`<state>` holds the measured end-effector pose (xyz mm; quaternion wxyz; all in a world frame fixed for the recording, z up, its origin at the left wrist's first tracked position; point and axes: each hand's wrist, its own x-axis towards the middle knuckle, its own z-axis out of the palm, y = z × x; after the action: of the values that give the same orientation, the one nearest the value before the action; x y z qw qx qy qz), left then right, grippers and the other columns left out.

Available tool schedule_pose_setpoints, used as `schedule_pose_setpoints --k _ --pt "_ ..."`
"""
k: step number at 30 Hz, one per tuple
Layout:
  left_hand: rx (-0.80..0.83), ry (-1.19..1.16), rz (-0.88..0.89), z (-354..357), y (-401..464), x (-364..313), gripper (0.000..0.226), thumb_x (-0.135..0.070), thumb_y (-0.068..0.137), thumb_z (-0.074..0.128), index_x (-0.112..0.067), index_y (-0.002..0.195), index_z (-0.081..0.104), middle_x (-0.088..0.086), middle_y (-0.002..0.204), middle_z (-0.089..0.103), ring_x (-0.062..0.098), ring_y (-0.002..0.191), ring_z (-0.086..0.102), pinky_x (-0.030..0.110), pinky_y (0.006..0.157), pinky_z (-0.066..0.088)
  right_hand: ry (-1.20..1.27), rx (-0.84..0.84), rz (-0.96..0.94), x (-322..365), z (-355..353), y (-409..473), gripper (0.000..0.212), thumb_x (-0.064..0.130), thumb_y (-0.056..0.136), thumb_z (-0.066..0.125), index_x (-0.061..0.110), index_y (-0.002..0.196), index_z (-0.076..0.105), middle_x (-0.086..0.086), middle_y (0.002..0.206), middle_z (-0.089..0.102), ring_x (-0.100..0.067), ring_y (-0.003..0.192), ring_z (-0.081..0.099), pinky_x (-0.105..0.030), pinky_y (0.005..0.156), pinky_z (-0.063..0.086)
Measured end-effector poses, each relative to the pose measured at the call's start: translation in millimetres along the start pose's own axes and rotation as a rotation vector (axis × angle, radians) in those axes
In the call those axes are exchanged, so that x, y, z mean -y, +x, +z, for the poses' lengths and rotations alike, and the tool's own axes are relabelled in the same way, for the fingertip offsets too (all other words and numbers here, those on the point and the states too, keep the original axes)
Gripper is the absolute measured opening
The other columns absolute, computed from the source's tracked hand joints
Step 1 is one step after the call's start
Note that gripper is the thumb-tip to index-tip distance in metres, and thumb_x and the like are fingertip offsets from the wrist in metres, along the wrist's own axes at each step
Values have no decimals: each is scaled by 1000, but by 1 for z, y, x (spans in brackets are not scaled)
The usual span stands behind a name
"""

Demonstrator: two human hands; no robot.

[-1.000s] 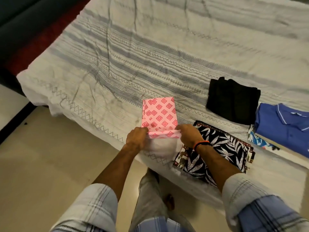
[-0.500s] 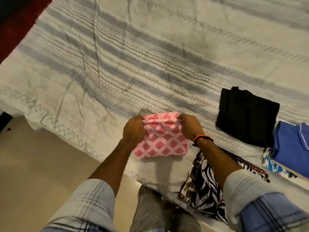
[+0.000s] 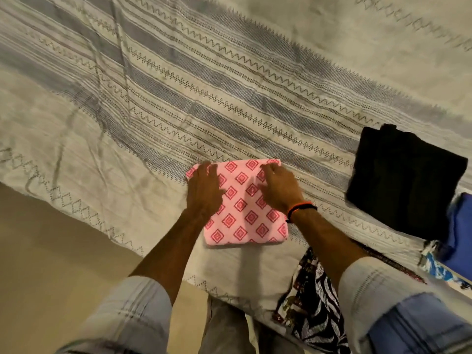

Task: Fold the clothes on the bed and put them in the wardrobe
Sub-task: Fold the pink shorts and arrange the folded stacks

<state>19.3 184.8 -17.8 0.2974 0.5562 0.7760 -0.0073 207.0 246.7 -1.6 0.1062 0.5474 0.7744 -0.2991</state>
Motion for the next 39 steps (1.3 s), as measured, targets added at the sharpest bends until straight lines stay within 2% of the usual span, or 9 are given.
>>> schedule_pose_setpoints --k 2,4,7,22,26,30,32,34,39 --pt "160 81 77 21 -9 0 101 -43 81 76 -6 153 16 18 161 12 34 149 13 46 121 17 -33 144 -34 -1 22 -6 70 34 91 64 12 149 31 -14 155 32 -32 140 33 -47 116 27" --pt "285 195 123 43 -17 2 129 -55 70 79 -5 154 -6 18 162 -12 34 150 -8 47 123 6 -130 274 -76 -6 45 -12 103 43 84 71 11 156 5 -17 164 -2 -33 151 3 -47 122 8" --pt "333 313 133 66 -19 7 156 -67 55 82 -4 148 -26 21 155 -32 38 145 -24 52 121 0 -249 294 -122 -14 67 -17 129 53 76 75 7 153 -18 -21 157 -27 -35 148 -21 -49 122 -7" --pt "300 338 111 101 -7 12 158 -63 55 84 -3 146 -30 25 152 -35 42 142 -29 58 118 -5 -196 249 -116 -23 98 -3 138 50 71 79 5 149 -25 -20 155 -33 -34 144 -30 -46 119 -17" --pt "309 278 149 85 -14 15 155 -63 56 84 -7 149 -26 20 155 -32 37 145 -26 54 121 -1 -155 233 -121 -19 82 -13 128 47 75 77 7 154 -15 -18 159 -25 -33 148 -22 -43 120 -13" --pt "170 25 99 66 -27 21 131 -53 62 86 -10 155 4 16 163 -5 34 150 -1 52 120 16 139 40 27 -14 62 -31 80 31 85 73 12 150 30 -13 159 25 -31 145 25 -42 118 22" --pt "11 -109 -77 61 -36 20 111 -39 65 88 -11 150 23 17 159 16 34 146 18 49 117 27 280 -83 192 -17 60 -37 66 26 86 72 12 142 41 -11 148 39 -29 133 40 -39 110 37" --pt "-95 -282 -286 57 -44 19 98 -28 67 89 -7 144 32 19 148 31 35 137 31 46 109 35 346 -144 307 -19 58 -40 65 26 84 74 10 139 43 -11 140 42 -25 126 44 -33 105 39" --pt "-14 -619 -677 60 -41 21 99 -34 61 91 -3 138 37 20 136 45 37 124 47 48 93 51 496 -82 523 -27 67 -29 70 31 74 83 10 129 44 -10 126 46 -25 114 49 -40 102 46"
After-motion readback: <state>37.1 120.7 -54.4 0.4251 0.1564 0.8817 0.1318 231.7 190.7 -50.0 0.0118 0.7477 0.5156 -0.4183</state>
